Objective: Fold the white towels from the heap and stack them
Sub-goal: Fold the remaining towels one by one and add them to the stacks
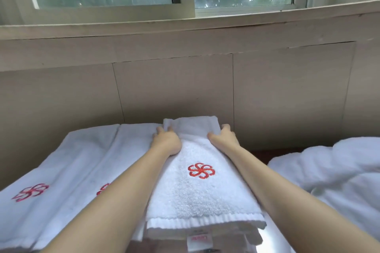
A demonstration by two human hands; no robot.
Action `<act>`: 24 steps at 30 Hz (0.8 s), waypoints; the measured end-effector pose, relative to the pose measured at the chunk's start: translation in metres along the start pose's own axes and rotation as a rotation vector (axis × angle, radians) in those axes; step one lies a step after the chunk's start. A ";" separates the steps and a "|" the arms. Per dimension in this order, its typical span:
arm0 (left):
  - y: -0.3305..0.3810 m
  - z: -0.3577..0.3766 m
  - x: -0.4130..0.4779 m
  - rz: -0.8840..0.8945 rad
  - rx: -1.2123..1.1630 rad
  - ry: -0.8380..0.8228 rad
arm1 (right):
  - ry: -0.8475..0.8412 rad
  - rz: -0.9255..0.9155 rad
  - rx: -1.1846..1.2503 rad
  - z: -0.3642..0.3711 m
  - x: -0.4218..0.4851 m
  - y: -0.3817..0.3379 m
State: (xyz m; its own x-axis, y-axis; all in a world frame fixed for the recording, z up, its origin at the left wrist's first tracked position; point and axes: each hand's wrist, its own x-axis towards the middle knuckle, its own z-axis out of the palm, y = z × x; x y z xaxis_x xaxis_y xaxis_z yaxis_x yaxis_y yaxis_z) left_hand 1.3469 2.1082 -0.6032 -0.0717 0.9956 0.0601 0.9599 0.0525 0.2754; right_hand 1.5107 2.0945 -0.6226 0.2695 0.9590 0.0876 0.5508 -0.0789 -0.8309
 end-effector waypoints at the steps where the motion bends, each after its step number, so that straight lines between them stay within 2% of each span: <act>1: 0.000 -0.002 -0.001 0.024 0.028 0.050 | 0.105 -0.083 -0.145 0.001 0.000 -0.002; 2: 0.002 -0.004 0.000 0.069 0.017 0.105 | 0.184 -0.191 -0.242 0.003 0.000 -0.007; 3: 0.004 -0.005 0.003 0.125 -0.027 0.145 | 0.192 -0.289 -0.301 0.006 0.000 -0.012; 4: 0.006 -0.005 0.007 0.184 -0.076 0.155 | 0.124 -0.355 -0.355 0.011 0.002 -0.019; 7: 0.004 0.008 0.020 0.274 -0.078 0.012 | -0.167 -0.332 -0.538 0.034 0.006 -0.026; 9: -0.005 0.021 0.026 0.218 -0.032 -0.062 | -0.217 -0.306 -0.554 0.042 0.007 -0.022; 16: -0.010 0.025 0.001 0.189 -0.010 -0.086 | -0.270 -0.205 -0.420 0.027 -0.024 -0.009; 21: -0.026 0.011 -0.061 0.244 0.048 -0.249 | -0.339 -0.168 -0.144 -0.007 -0.092 0.015; 24: -0.035 0.005 -0.118 0.280 0.026 -0.268 | -0.306 -0.097 -0.003 -0.021 -0.136 0.026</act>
State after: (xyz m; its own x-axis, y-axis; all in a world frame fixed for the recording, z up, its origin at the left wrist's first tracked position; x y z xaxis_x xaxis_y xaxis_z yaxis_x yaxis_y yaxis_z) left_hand 1.3231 1.9895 -0.6244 0.2639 0.9565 -0.1242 0.9392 -0.2255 0.2590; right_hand 1.5054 1.9566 -0.6449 -0.0344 0.9994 -0.0036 0.5646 0.0165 -0.8252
